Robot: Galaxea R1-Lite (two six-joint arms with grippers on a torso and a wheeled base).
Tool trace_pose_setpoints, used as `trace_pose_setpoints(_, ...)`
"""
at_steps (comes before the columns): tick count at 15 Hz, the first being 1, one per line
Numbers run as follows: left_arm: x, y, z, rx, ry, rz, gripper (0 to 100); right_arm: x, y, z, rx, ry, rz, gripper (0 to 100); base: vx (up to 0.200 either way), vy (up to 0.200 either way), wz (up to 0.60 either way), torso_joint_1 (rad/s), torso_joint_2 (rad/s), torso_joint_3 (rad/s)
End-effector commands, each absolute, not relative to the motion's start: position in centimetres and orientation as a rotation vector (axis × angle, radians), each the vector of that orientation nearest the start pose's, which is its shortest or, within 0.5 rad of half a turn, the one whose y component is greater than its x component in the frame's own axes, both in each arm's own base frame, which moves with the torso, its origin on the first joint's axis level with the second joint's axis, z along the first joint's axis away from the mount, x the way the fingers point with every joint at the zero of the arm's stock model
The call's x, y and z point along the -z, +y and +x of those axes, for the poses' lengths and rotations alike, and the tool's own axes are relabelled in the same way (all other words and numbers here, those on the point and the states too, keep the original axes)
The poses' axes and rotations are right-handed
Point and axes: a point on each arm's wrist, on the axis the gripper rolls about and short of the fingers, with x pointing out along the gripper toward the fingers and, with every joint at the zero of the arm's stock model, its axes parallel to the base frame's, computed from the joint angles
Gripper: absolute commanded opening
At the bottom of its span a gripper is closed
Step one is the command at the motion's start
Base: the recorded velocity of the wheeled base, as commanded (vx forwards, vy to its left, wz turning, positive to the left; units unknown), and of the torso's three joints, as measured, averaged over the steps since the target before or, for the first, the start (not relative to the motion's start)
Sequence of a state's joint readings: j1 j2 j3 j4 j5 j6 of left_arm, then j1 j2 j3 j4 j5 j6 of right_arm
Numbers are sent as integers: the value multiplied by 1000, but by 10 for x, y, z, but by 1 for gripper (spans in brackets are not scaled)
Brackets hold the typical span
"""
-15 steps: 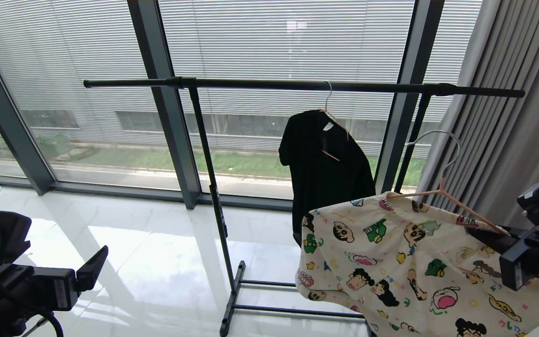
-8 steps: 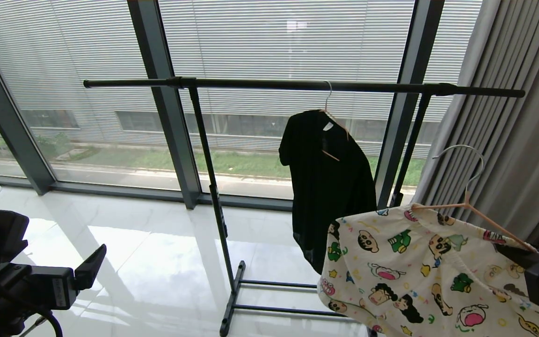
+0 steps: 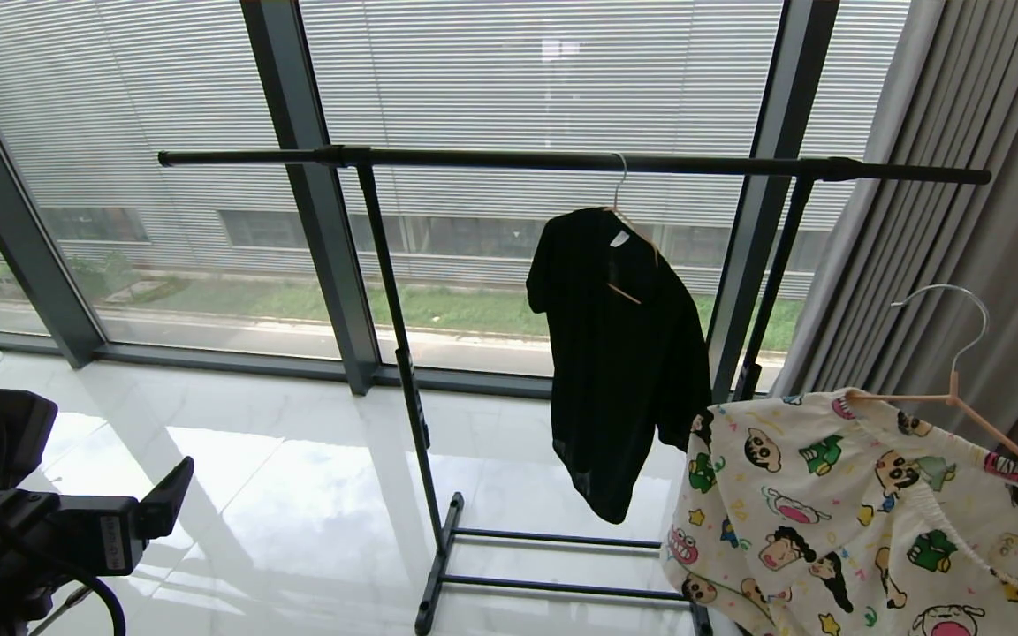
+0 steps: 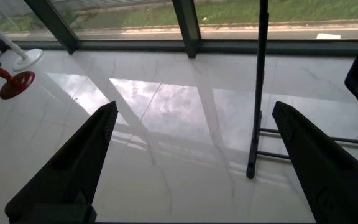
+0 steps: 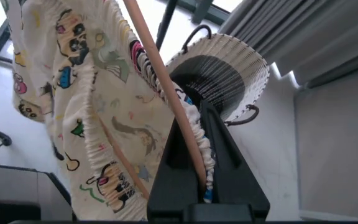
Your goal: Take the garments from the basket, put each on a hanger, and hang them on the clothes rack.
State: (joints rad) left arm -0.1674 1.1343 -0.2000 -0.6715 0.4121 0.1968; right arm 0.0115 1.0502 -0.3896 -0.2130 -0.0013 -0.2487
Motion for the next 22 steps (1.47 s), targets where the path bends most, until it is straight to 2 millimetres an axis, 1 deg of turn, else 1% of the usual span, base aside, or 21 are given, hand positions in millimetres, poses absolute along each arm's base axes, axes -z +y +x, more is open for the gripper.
trace_pose_setpoints(1, -150, -15, 135, -210, 279, 275, 100, -171, 0, 137, -38, 459, -244, 0, 0, 0, 0, 0, 0, 0)
trace_pose_setpoints(3, -150, -15, 135, -206, 279, 277, 100, -174, -3, 159, 99, 494, -224, 0, 0, 0, 0, 0, 0, 0)
trace_pose_setpoints(5, -150, -15, 135, -205, 279, 279, 100, -186, -3, 186, 164, 449, -128, 0, 0, 0, 0, 0, 0, 0)
trace_pose_setpoints(6, -150, -15, 135, -206, 276, 278, 100, -190, -2, 195, 182, 437, -114, 0, 0, 0, 0, 0, 0, 0)
trace_pose_setpoints(7, -151, -15, 136, -206, 273, 277, 100, -199, 5, 208, 167, 409, -97, 0, 0, 0, 0, 0, 0, 0)
trace_pose_setpoints(9, -153, -17, 136, -195, 264, 276, 100, -212, 21, 223, 108, 368, -102, 0, 0, 0, 0, 0, 0, 0)
trace_pose_setpoints(11, -154, -20, 136, -176, 258, 276, 100, -219, 31, 237, 106, 347, -112, 0, 0, 0, 0, 0, 0, 0)
trace_pose_setpoints(12, -154, -22, 136, -162, 255, 277, 100, -222, 32, 243, 117, 335, -110, 0, 200, 0, 0, -2, 2, 2)
trace_pose_setpoints(13, -154, -23, 135, -151, 254, 279, 100, -224, 33, 249, 120, 310, -107, 0, 200, 0, 0, 2, -2, 2)
trace_pose_setpoints(15, -154, -24, 135, -147, 254, 280, 100, -224, 34, 252, 124, 284, -103, 0, 200, 0, 0, -10, 5, 7)
trace_pose_setpoints(22, -154, -24, 135, -145, 254, 280, 100, -225, 35, 252, 131, 279, -108, 0, 200, 0, 0, 6, 1, 0)
